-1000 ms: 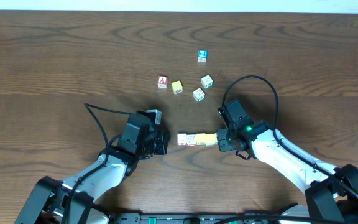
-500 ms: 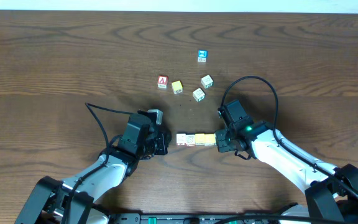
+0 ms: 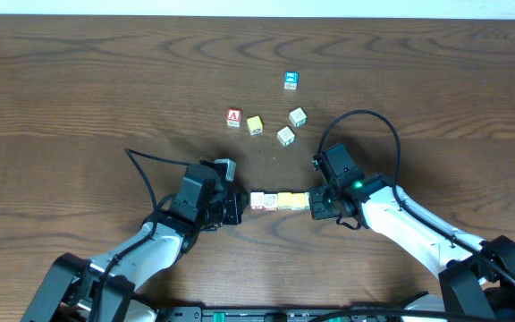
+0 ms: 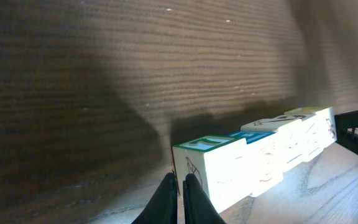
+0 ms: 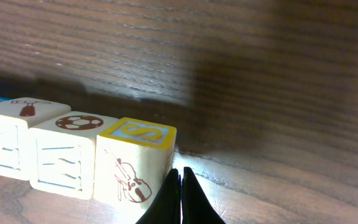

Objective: Lift 5 blocks

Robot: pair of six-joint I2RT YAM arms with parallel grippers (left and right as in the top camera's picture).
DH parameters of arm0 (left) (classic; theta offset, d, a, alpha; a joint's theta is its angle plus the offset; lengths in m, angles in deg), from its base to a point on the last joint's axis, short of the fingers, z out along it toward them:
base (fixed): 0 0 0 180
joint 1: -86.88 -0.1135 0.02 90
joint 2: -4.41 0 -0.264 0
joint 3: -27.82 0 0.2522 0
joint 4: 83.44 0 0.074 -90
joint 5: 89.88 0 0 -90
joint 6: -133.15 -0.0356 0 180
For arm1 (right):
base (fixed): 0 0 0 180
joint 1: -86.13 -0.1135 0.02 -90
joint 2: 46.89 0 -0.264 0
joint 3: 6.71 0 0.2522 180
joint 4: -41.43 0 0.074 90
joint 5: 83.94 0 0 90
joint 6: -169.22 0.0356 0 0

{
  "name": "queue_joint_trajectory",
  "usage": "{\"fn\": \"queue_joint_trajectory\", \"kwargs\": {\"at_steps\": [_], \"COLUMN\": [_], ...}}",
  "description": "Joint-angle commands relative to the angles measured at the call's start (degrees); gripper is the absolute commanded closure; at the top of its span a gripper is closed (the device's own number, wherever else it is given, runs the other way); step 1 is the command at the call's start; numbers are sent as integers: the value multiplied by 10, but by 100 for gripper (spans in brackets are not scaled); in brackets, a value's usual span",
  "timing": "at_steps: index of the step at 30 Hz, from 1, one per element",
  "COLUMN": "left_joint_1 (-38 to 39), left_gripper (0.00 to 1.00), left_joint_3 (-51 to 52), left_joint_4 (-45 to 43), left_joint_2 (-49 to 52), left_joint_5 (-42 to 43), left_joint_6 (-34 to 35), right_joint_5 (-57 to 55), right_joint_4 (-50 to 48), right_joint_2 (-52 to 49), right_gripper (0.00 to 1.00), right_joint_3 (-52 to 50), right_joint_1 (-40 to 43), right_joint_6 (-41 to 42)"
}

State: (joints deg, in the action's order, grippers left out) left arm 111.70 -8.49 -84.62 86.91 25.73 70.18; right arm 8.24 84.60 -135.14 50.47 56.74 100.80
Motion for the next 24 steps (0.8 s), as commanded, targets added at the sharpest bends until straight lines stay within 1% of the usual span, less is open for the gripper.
{"fn": "queue_joint_trajectory", "kwargs": {"at_steps": [1,11,13,14,18,21,24], "left_joint_1": [1,1,0,-6,-34,-57,-75], "left_gripper": [93,93,93,93,93,93,93], "left_joint_3": [-12,-23,-33,-50,-84,-99,-102], "left_joint_4": [6,10,22,53,131,169,180], "left_joint_2": [17,58,61,63,63,63,63], "left_joint_5": [10,10,23,49,51,59,88], "left_joint_6": [-1,-11,-25,-48,-81,-89,-98], "right_joint_5": [-9,-2,-2,-2,-1,10,30], "right_joint_4": [1,2,2,2,2,1,0], "right_joint_2": [-3,-3,-3,-3,-3,-3,-3], "right_gripper": [99,99,99,99,99,99,99], "right_joint_3": [7,7,7,7,7,7,7], "right_joint_1": [6,9,9,9,9,9,9], "right_joint_6": [41,63,63,63,63,63,63]}}
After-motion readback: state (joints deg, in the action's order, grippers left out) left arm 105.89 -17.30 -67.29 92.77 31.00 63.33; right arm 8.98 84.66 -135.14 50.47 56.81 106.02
